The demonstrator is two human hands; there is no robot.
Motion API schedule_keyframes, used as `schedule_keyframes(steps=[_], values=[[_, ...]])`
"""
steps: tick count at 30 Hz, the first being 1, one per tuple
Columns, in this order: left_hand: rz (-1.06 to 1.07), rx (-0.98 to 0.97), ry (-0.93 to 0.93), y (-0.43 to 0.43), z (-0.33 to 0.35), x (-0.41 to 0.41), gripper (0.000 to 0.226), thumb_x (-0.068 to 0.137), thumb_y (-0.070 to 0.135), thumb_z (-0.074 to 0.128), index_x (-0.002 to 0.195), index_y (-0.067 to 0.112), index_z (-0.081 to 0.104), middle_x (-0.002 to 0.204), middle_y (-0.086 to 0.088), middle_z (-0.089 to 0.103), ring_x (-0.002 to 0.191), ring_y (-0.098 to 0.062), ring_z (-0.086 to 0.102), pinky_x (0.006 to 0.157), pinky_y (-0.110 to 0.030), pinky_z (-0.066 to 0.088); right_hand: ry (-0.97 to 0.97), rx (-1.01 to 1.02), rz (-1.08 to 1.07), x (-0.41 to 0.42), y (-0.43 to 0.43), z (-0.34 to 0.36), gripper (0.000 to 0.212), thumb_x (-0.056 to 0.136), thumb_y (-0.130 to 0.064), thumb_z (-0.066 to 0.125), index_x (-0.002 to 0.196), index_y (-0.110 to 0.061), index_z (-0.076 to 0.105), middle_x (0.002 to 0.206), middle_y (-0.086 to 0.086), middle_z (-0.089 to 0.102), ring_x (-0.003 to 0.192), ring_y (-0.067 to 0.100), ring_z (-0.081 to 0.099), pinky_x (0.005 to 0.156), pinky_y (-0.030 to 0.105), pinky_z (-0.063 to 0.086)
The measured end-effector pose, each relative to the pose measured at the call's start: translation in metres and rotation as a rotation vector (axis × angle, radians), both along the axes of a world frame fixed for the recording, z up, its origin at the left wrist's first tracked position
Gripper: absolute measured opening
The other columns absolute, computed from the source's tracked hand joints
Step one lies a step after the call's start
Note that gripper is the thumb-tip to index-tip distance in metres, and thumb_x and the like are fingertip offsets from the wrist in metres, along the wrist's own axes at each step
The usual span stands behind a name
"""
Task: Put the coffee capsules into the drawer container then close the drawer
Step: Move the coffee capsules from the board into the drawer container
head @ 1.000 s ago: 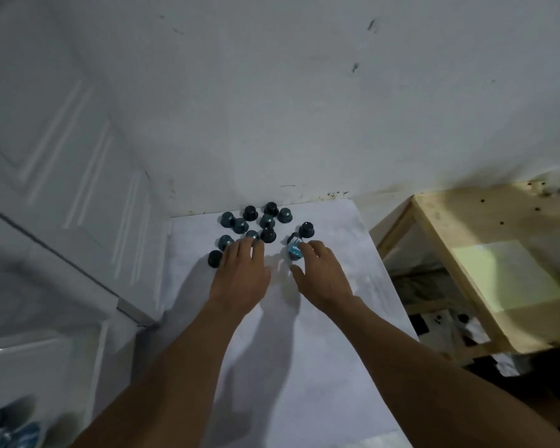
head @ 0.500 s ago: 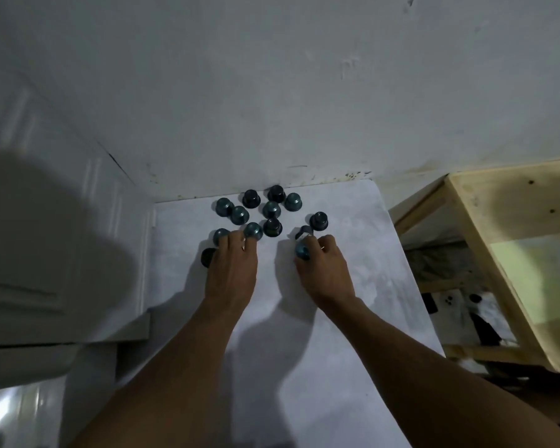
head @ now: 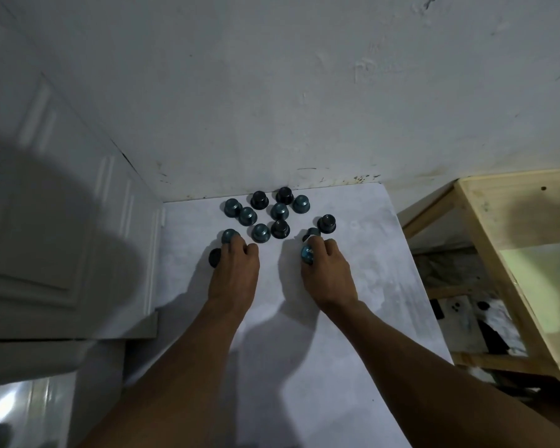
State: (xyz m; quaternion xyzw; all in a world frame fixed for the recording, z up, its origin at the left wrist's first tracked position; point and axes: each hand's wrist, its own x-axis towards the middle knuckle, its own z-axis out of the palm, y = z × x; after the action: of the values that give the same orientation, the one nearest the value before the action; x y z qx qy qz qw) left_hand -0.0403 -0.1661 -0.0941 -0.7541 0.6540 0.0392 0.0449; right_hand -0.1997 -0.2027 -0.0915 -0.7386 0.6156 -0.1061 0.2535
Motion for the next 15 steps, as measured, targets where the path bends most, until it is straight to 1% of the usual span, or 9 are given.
schedule_keyframes(steps=[2,3,5,6,8,9,10,12,15], values=[[-0.006,-0.005,0.08,0.003,-0.001,-0.001,0.013,0.092,0.014,0.054,0.104,0.011,0.058,0.109,-0.011,0.055,0.103,-0.025,0.049,0.073,-0.03,0.035,-0.004,-0.012,-0.002,-0.002,0.002,0.002,0.034,0.095,-0.014,0.046,0.128,-0.01,0.045,0.114,0.018,0.053,0.093,0.035,0.054,0.077,0.039,0.048],[0.031,-0.028,0.156,0.005,0.006,-0.003,0.015,0.094,0.014,0.049,0.106,0.009,0.056,0.111,-0.012,0.055,0.104,-0.027,0.049,0.076,-0.033,0.037,-0.002,-0.017,0.001,-0.003,0.004,0.005,0.036,0.094,-0.013,0.047,0.13,-0.009,0.044,0.116,0.018,0.053,0.095,0.036,0.054,0.079,0.041,0.048],[0.093,-0.125,0.289,0.008,0.015,-0.005,0.021,0.085,0.014,0.061,0.104,0.005,0.059,0.104,-0.015,0.058,0.094,-0.03,0.056,0.077,-0.035,0.045,-0.001,-0.016,0.005,-0.005,0.01,0.01,0.041,0.093,-0.013,0.049,0.133,-0.01,0.043,0.119,0.018,0.051,0.1,0.037,0.054,0.084,0.042,0.049],[0.081,-0.167,0.287,0.011,0.022,-0.008,0.028,0.079,0.013,0.068,0.104,0.004,0.061,0.099,-0.016,0.059,0.087,-0.029,0.058,0.075,-0.034,0.047,0.0,-0.019,0.006,-0.006,0.013,0.014,0.042,0.093,-0.014,0.05,0.134,-0.01,0.042,0.121,0.018,0.051,0.102,0.037,0.054,0.086,0.042,0.049],[0.059,-0.203,0.308,0.025,0.03,-0.013,0.038,0.077,0.012,0.067,0.114,0.006,0.061,0.099,-0.017,0.055,0.085,-0.027,0.055,0.077,-0.028,0.043,-0.001,-0.053,0.014,-0.008,0.022,0.021,0.041,0.093,-0.015,0.051,0.134,-0.01,0.043,0.12,0.017,0.051,0.101,0.037,0.055,0.086,0.042,0.05],[0.055,-0.215,0.319,0.032,0.033,-0.015,0.035,0.074,0.011,0.069,0.109,0.006,0.063,0.096,-0.016,0.054,0.083,-0.026,0.052,0.076,-0.023,0.04,-0.003,-0.074,0.023,-0.008,0.027,0.025,0.041,0.092,-0.015,0.052,0.132,-0.01,0.044,0.118,0.017,0.052,0.099,0.037,0.055,0.084,0.043,0.05],[0.039,-0.21,0.335,0.04,0.04,-0.019,0.029,0.067,0.01,0.074,0.094,0.005,0.067,0.087,-0.013,0.054,0.078,-0.024,0.049,0.073,-0.019,0.037,-0.006,-0.094,0.035,-0.009,0.033,0.029,0.041,0.091,-0.015,0.053,0.131,-0.009,0.045,0.116,0.017,0.052,0.097,0.037,0.055,0.082,0.042,0.05],[-0.011,-0.268,0.317,0.055,0.052,-0.024,0.026,0.053,0.01,0.082,0.072,0.007,0.064,0.072,-0.009,0.052,0.07,-0.02,0.042,0.063,-0.018,0.04,-0.013,-0.132,0.064,-0.011,0.046,0.038,0.039,0.09,-0.016,0.055,0.128,-0.008,0.046,0.114,0.016,0.052,0.095,0.036,0.055,0.08,0.041,0.05],[0.059,-0.304,0.393,0.078,0.06,-0.028,0.018,0.082,0.018,0.065,0.096,0.008,0.059,0.096,-0.013,0.051,0.08,-0.018,0.041,0.071,-0.025,0.05,-0.037,-0.177,0.105,-0.012,0.069,0.051,0.036,0.09,-0.014,0.055,0.125,-0.008,0.047,0.116,0.016,0.051,0.096,0.035,0.056,0.082,0.041,0.051]])
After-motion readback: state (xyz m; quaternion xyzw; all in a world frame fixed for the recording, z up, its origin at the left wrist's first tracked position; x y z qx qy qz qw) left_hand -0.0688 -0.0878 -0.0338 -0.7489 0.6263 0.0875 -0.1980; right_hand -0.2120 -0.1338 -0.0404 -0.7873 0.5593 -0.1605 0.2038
